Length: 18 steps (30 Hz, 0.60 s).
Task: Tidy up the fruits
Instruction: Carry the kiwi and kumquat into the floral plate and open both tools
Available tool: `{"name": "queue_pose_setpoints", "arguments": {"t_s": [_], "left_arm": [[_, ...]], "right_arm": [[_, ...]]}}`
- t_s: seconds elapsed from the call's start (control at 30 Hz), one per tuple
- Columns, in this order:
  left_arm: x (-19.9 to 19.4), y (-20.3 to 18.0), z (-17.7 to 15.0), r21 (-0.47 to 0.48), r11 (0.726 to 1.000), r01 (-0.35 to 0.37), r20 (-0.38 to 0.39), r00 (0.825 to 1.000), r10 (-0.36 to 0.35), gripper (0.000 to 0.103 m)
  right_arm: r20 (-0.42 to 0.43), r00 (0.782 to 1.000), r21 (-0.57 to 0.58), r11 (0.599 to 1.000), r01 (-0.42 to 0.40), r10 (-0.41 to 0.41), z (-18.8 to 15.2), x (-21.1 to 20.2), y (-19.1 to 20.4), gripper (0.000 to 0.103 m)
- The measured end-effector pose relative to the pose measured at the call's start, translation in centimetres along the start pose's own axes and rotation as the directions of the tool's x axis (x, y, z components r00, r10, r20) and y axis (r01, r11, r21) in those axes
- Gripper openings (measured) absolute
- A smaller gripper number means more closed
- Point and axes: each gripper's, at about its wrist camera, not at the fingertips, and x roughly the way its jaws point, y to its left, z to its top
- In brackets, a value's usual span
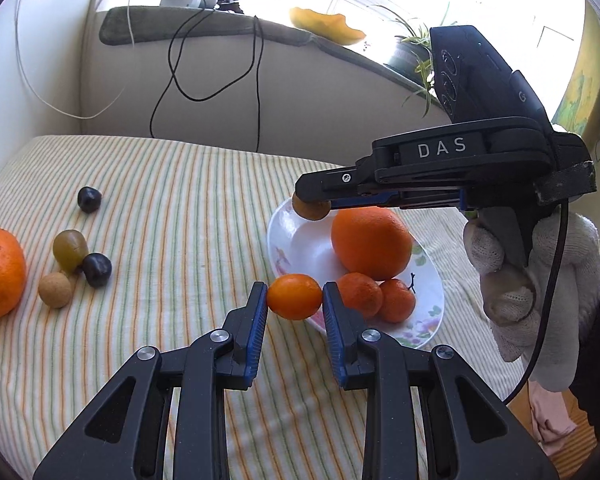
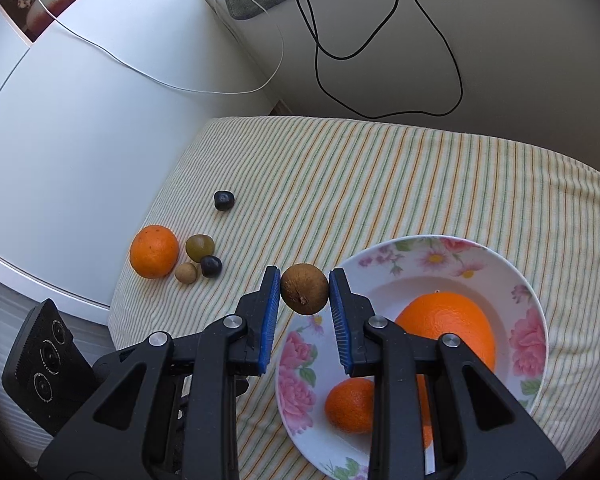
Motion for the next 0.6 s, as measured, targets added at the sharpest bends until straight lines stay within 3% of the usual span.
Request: {"name": "queue_pose_setpoints", "arguments": {"t_s": [0.6], "left_arm": [[0.8, -3.0, -0.2, 0.038, 0.999, 0.006, -0.013, 1.0, -0.006, 0.026]], "right_arm": [[0.02, 1.0, 0.006, 1.0, 0.023, -0.023, -1.1, -1.4, -1.6, 0.026]]}}
